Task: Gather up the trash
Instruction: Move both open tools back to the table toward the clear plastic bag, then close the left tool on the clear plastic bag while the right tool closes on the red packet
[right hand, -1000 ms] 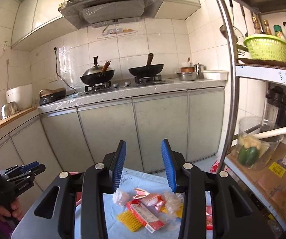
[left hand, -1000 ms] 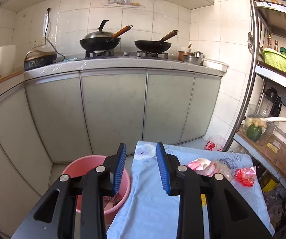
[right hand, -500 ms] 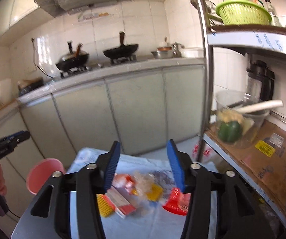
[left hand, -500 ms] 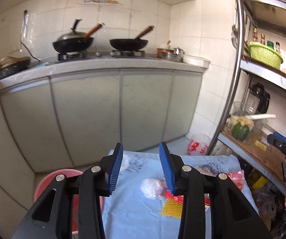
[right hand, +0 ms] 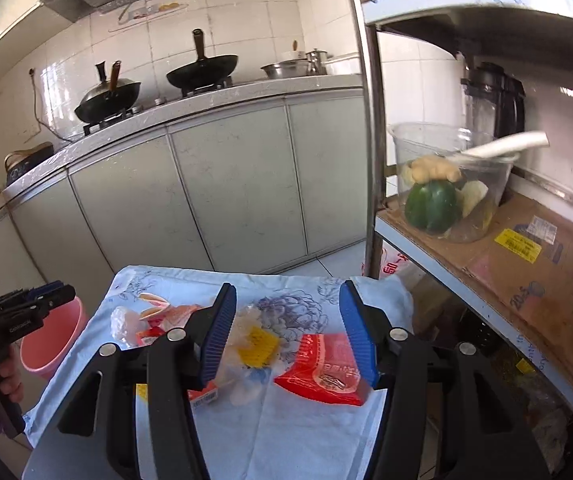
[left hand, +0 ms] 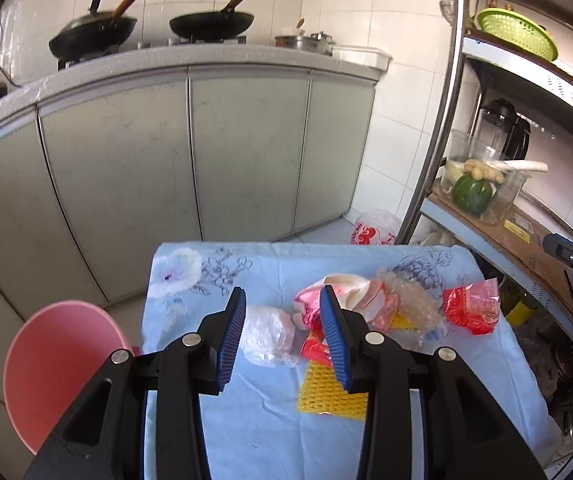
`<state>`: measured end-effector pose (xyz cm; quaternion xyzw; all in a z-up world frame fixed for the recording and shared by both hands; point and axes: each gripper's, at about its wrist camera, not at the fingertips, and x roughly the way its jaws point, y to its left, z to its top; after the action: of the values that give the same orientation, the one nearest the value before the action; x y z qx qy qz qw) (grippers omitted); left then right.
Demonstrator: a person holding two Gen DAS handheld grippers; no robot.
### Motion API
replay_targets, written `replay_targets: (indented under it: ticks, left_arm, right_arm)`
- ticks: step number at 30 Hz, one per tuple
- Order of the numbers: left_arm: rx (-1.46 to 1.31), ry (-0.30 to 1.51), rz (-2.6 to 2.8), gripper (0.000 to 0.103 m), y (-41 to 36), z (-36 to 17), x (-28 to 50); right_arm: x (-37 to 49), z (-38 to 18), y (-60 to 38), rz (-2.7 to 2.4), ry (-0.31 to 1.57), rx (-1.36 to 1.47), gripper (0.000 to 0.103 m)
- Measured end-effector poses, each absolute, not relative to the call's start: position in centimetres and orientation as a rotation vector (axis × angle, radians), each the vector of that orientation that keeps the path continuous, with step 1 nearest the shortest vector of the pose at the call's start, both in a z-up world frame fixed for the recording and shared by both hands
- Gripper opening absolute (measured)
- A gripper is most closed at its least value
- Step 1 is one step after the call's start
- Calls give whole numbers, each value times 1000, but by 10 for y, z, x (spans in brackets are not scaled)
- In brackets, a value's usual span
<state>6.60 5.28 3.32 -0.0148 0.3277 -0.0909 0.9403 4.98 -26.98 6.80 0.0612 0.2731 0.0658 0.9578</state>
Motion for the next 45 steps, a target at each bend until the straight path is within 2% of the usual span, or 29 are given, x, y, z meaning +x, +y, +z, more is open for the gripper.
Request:
replay_targets:
  ticks: [7,19,21,23,26,30,41,43,45]
  left_arm:
    - [-47,770,-171,45,56,-11,92]
    - [-86,866,-114,45,62,-59,129]
    - [-99,858,-119,43,64,-61,128]
    - [-105,845,-124,32,65,-62,125]
    - [-113,821,-133,30,67,-60,119]
    - [-125,813,-134,29,72,-57,111]
    - [-183,790,-147,29,90,-49,87]
    - [-186,791,-150,29,90,-50,85]
    - [-190,790,-152,29,89,-50,83]
  right_arm:
    - [63,38,-293,99,615,210,54]
    - [88,1,-306,54,722,231,54]
    - [90,-1,-305,53,724,213,55]
    - [92,-2,-305,44,726,197,56]
    - [96,-6,-310,33,743,206,59]
    - [97,-13,-310,27,766,209,63]
    - [119,-46,-299,-6,881,181,63]
    - [119,-49,-295,-2,897,168,60]
    - [117,-50,-293,9,895,168,44]
